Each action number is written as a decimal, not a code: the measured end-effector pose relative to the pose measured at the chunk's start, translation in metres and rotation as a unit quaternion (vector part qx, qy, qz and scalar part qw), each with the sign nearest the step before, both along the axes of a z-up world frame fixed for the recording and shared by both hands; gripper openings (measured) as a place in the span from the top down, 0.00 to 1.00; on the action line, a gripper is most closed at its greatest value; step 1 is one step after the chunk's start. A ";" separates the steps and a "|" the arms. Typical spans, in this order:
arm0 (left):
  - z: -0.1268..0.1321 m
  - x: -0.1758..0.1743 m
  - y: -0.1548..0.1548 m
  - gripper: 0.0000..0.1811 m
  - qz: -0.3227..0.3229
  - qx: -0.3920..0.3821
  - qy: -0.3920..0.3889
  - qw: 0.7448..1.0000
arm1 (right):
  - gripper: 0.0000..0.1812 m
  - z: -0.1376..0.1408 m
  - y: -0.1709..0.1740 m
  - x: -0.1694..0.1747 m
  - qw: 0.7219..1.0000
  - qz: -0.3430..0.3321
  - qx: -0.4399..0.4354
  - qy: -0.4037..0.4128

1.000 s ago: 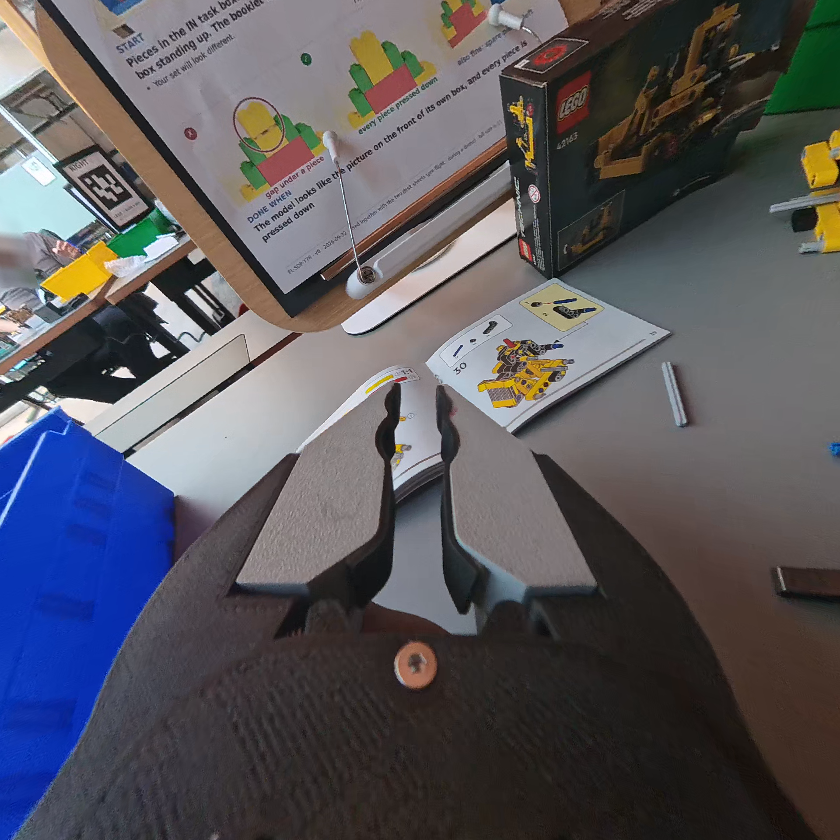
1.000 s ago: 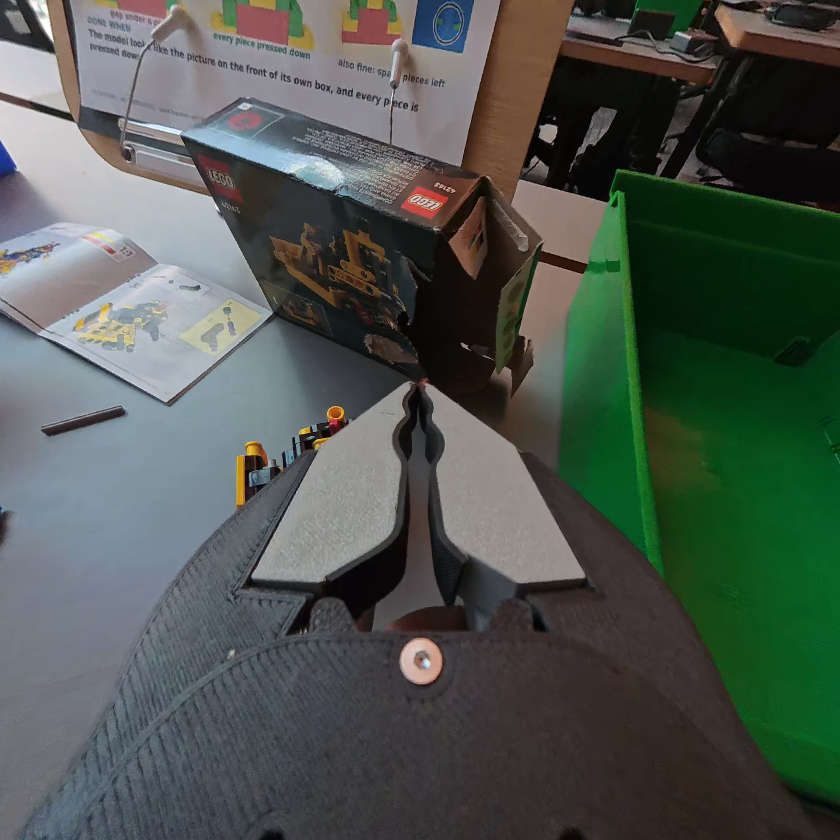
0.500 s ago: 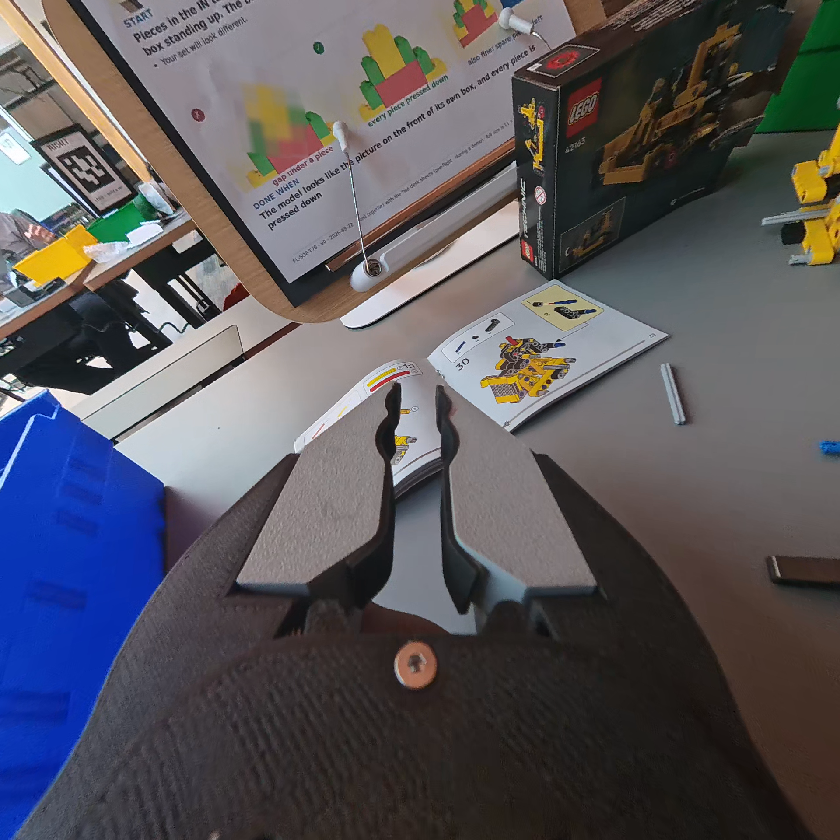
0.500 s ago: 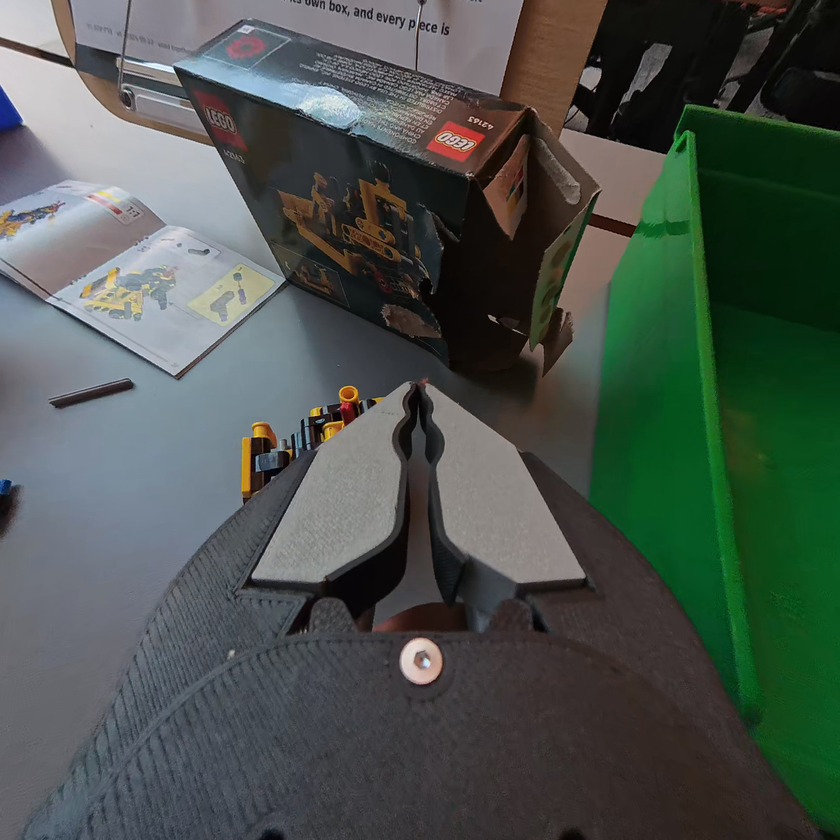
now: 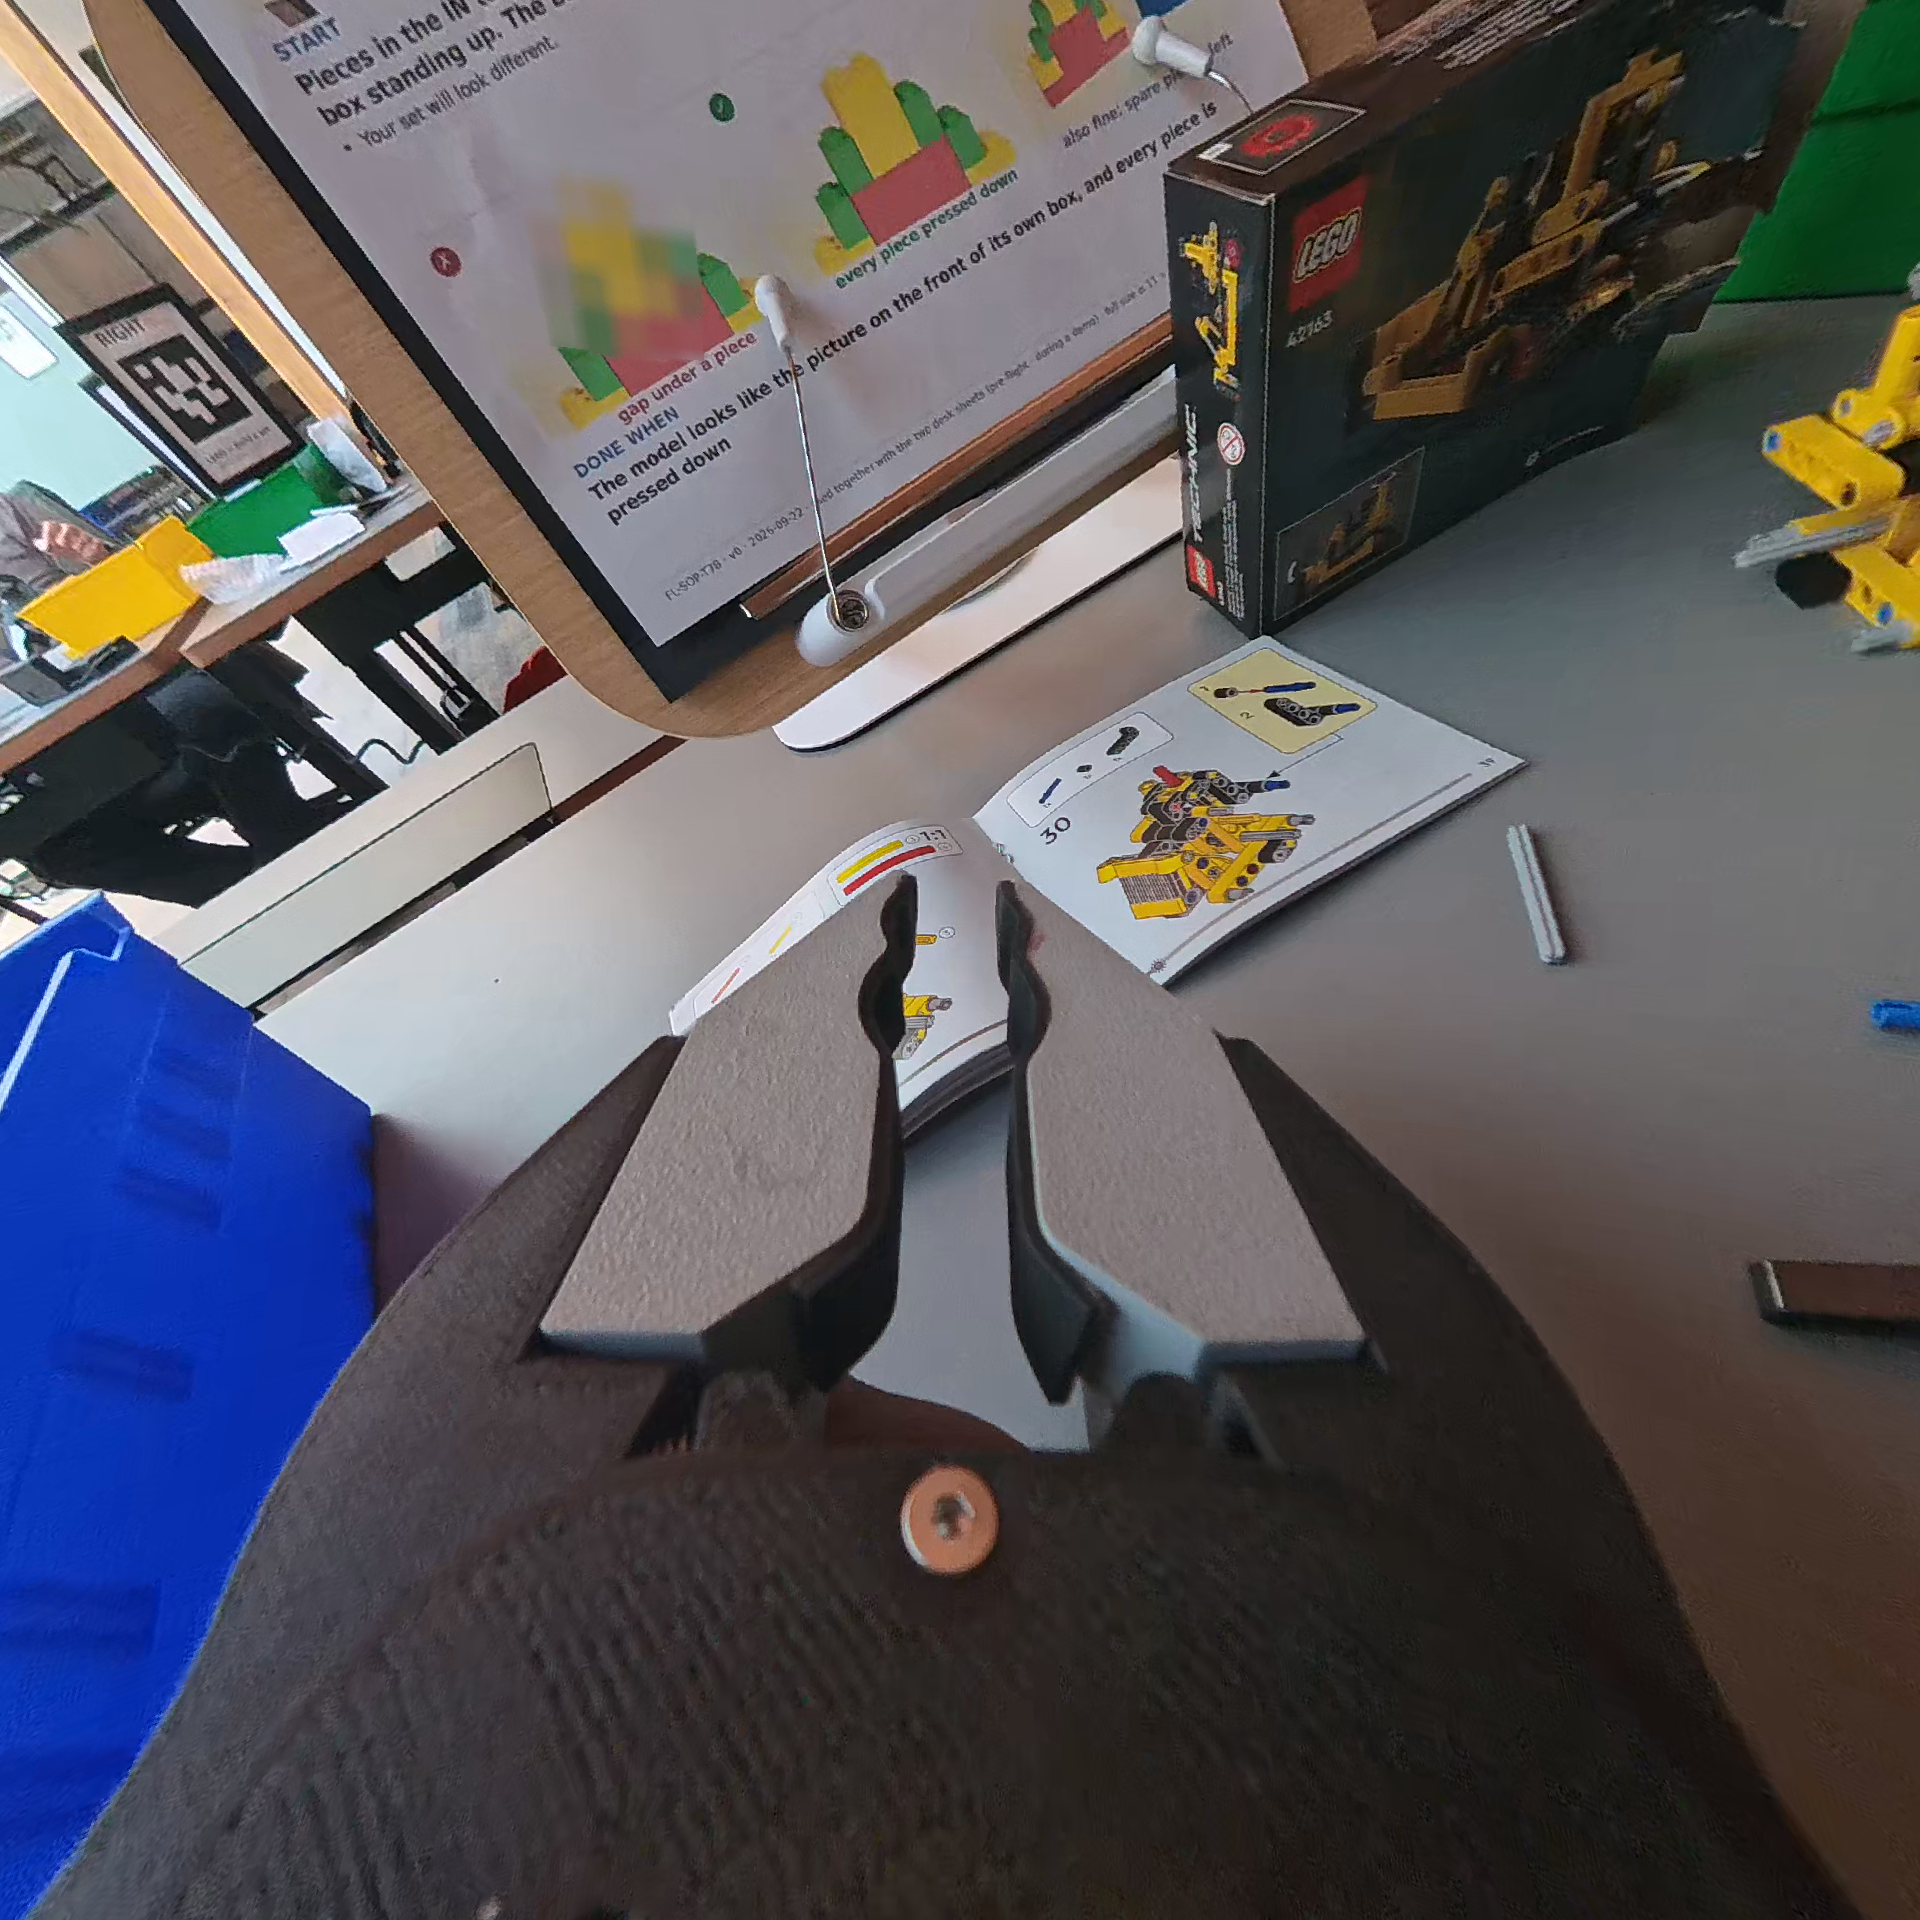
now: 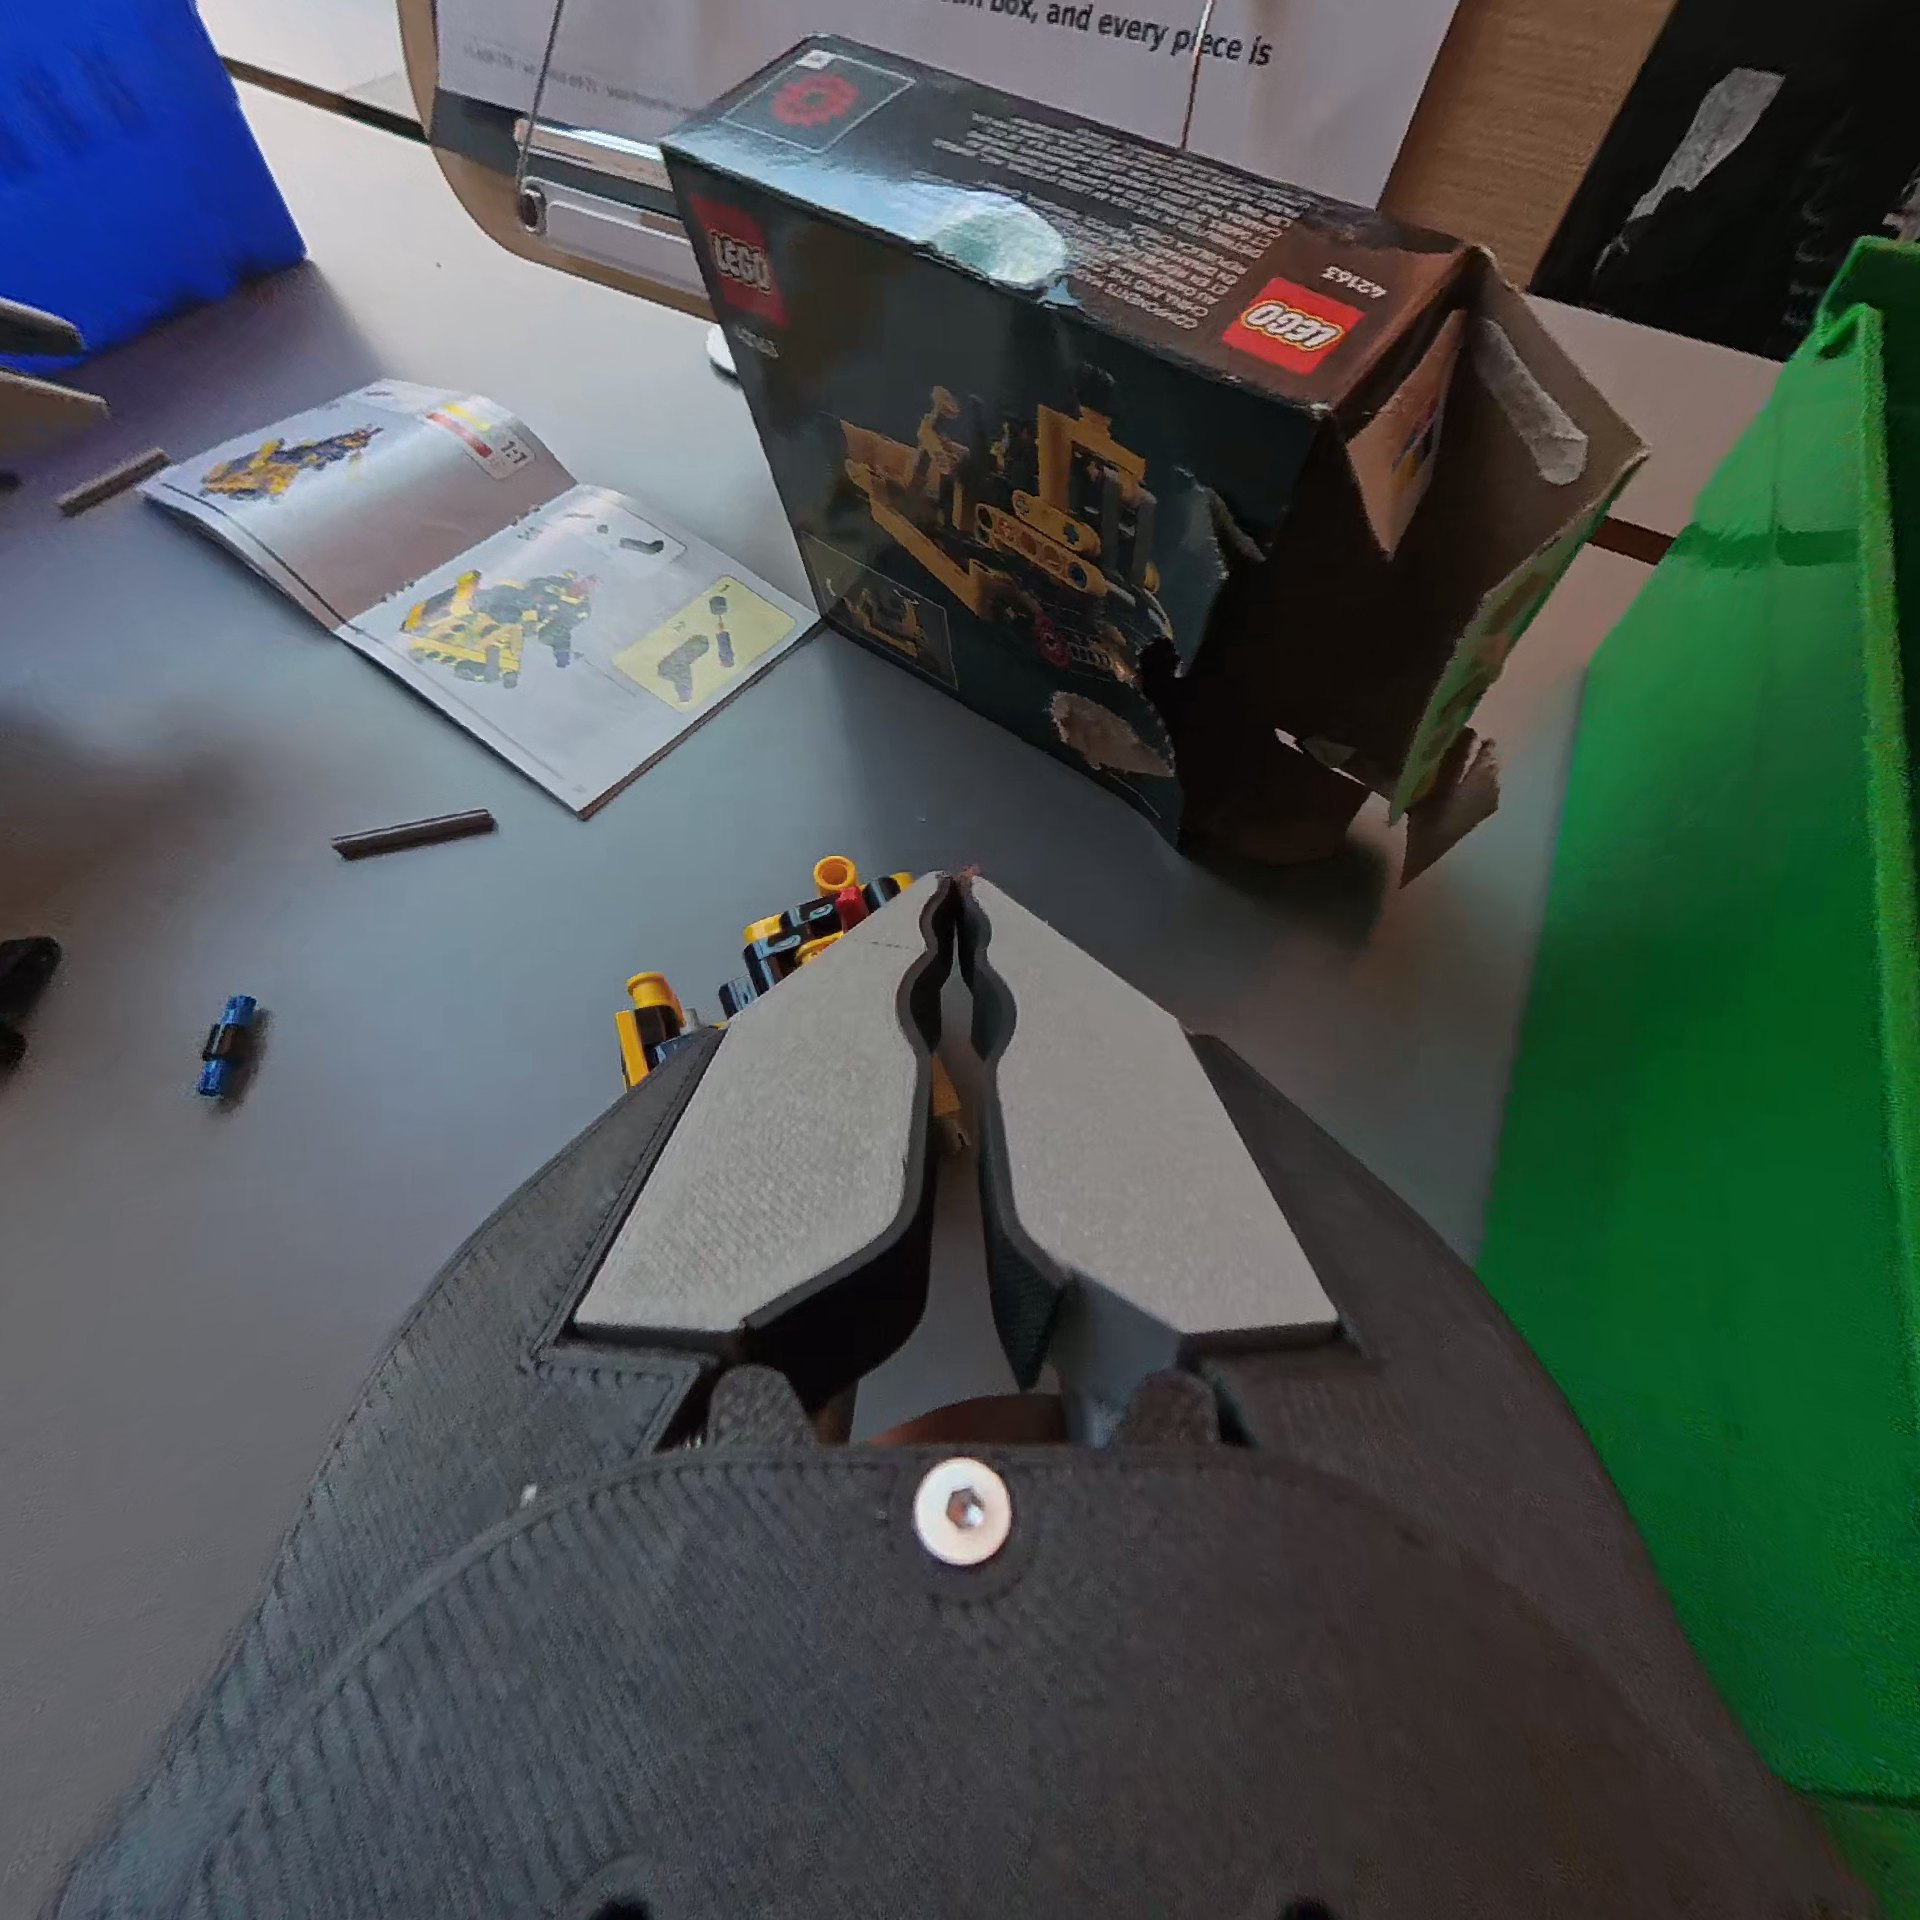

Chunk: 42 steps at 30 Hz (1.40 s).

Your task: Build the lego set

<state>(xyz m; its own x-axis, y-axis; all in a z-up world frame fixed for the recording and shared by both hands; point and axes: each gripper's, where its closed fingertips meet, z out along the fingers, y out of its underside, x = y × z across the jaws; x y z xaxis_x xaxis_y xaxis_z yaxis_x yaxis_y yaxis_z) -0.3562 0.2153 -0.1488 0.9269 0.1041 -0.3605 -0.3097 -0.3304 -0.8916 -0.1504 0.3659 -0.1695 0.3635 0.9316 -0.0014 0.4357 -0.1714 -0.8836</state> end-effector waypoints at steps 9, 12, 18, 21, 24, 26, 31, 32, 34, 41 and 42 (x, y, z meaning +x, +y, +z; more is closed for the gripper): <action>-0.001 0.001 0.000 0.93 -0.001 -0.003 0.006 1.000 | 1.00 0.002 -0.036 -0.013 0.996 0.089 -0.024 0.009; -0.001 0.002 0.000 0.93 -0.004 -0.004 0.006 1.000 | 1.00 0.002 -0.047 -0.016 0.993 0.115 -0.012 0.007; -0.002 0.000 -0.001 0.93 -0.006 -0.008 0.012 1.000 | 1.00 0.004 -0.033 -0.014 0.996 0.089 0.004 0.015; -0.003 0.000 -0.001 0.93 -0.006 -0.010 0.015 1.000 | 1.00 0.008 -0.027 -0.012 0.996 0.081 -0.006 0.033; -0.004 0.002 0.000 0.93 -0.008 -0.014 0.022 1.000 | 0.99 0.012 -0.020 -0.009 0.997 0.072 0.002 0.038; -0.004 0.005 -0.001 0.93 -0.015 -0.014 0.028 0.999 | 0.99 0.013 -0.018 -0.007 0.997 0.072 0.003 0.042; -0.006 0.005 -0.003 0.93 -0.021 -0.019 0.048 0.998 | 0.97 0.016 -0.016 -0.007 0.996 0.077 0.011 0.052; -0.006 0.004 -0.003 0.93 -0.021 -0.020 0.049 0.998 | 0.97 0.017 -0.014 -0.008 0.996 0.074 0.018 0.053; -0.006 0.003 -0.004 0.94 -0.019 -0.020 0.052 0.998 | 0.97 0.016 -0.009 -0.007 0.996 0.062 0.031 0.050; -0.006 -0.011 -0.005 0.94 0.008 -0.020 0.054 0.998 | 0.99 0.013 -0.006 -0.008 0.997 0.052 0.043 0.046; -0.006 -0.016 -0.006 0.94 0.019 -0.021 0.057 0.998 | 0.99 0.014 -0.006 -0.008 0.996 0.052 0.045 0.050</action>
